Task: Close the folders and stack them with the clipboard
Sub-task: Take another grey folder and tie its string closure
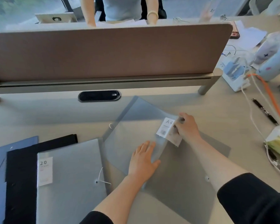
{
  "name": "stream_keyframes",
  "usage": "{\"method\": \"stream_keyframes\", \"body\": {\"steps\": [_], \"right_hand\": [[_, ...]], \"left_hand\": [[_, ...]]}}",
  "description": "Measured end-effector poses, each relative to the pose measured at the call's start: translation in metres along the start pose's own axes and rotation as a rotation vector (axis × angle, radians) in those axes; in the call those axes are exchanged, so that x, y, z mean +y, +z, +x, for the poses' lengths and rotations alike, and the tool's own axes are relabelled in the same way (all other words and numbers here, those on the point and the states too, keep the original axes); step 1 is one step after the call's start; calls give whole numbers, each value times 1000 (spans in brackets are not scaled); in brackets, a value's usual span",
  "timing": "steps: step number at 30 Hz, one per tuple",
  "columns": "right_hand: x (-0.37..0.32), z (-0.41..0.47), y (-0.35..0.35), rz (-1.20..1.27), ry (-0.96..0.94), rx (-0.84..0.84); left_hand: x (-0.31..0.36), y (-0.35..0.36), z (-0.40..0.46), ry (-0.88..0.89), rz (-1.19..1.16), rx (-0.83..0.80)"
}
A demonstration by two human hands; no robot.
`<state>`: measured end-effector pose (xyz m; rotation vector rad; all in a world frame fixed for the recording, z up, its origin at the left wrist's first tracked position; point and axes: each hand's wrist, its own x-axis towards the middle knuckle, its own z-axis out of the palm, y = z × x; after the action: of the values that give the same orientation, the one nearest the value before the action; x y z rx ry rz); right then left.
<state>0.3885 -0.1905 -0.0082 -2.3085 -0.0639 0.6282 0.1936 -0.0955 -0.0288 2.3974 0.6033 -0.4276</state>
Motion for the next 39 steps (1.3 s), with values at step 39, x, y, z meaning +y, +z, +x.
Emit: {"method": "stream_keyframes", "body": {"steps": [39], "right_hand": [[-98,-161,0,586,-325,237]], "left_hand": [[-2,-181,-119,129,-855,697]]}}
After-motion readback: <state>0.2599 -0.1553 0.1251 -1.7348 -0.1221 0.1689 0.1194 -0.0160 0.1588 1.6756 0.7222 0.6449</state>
